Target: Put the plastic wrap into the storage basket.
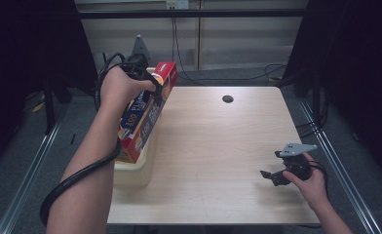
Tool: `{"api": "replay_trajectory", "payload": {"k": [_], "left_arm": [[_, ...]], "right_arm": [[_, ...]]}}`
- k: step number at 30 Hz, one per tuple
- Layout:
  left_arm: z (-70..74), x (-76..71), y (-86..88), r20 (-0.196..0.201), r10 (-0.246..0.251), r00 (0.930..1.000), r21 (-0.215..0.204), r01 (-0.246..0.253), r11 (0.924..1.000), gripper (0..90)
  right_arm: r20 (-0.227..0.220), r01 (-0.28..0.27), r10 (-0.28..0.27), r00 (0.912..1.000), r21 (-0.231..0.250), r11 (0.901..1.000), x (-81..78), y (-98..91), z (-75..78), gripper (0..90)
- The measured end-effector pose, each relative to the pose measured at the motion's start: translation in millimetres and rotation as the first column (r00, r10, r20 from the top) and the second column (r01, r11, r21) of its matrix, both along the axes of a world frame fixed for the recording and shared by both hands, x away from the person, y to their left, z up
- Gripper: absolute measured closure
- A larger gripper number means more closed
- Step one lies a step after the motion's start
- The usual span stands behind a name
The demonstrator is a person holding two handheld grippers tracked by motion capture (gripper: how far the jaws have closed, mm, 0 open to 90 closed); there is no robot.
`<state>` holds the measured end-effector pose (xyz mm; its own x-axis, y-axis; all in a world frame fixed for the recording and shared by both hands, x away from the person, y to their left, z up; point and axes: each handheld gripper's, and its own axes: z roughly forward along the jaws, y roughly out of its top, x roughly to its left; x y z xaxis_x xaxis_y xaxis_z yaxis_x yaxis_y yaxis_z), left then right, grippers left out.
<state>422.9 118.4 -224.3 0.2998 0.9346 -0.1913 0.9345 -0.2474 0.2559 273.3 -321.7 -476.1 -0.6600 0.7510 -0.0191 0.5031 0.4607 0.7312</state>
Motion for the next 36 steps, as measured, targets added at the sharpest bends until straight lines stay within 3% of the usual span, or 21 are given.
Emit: {"api": "replay_trajectory", "payload": {"k": [18,26,36], "left_arm": [[0.8,-2.8,33.4,0.013,0.073,0.9973,0.008,-0.073,0.9973,40.6],[6.7,-5.7,41.9,0.033,0.096,0.9948,0.015,-0.096,0.9952,40.6],[1.0,-8.2,50.9,0.039,0.113,0.9928,0.031,-0.115,0.9929,40.6]], "right_arm": [[0.005,0.006,-0.006,1.0000,-0.009,0.9999,-0.6,0.5,0.5,4.2],[0.012,0.009,-0.009,0.9999,-0.002,1.0000,-1.2,-1.7,2.0,4.2],[0.008,0.011,-0.012,0.9999,0.005,0.9999,-2.0,-2.4,2.6,4.2]]}}
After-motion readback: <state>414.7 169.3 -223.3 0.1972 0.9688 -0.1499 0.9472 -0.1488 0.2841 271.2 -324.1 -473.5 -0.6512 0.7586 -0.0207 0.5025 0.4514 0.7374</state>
